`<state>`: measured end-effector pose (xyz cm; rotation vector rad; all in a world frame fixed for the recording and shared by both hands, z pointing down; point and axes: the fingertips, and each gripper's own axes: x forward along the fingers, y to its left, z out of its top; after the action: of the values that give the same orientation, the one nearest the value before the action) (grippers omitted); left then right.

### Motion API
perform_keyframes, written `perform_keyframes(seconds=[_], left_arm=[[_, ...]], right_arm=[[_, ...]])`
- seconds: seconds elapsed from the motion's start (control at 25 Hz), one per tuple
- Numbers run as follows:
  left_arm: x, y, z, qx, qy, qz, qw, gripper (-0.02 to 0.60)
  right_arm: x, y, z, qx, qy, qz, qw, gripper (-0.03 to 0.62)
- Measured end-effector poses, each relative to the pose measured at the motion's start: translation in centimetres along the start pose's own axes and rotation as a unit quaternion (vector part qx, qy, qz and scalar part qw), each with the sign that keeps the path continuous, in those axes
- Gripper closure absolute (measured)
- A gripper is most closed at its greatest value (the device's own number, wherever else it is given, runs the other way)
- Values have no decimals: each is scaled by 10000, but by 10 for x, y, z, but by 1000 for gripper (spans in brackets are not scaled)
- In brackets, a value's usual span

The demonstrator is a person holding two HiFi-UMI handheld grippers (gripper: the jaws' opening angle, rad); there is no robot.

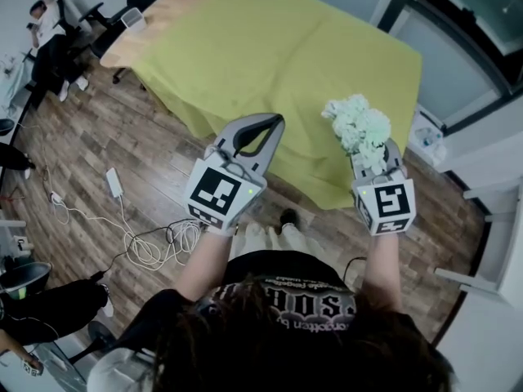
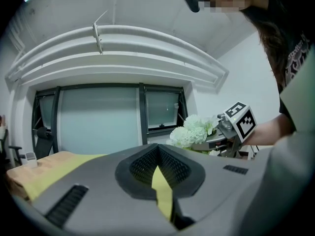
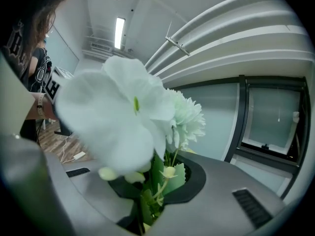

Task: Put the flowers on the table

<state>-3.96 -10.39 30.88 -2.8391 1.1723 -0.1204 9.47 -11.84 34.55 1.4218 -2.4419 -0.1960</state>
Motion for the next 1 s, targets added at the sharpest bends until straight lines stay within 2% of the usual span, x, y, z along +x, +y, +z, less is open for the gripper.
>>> perform_keyframes(seconds=[0.52, 1.0], left_arm=[[87, 50, 1, 21, -4, 222, 9998, 584], [134, 84, -4, -65, 74, 409, 9991, 584]], right_arm=[[81, -68, -15, 85, 83, 360, 9993, 533], [141, -105, -22, -42, 233, 789, 9966, 533]])
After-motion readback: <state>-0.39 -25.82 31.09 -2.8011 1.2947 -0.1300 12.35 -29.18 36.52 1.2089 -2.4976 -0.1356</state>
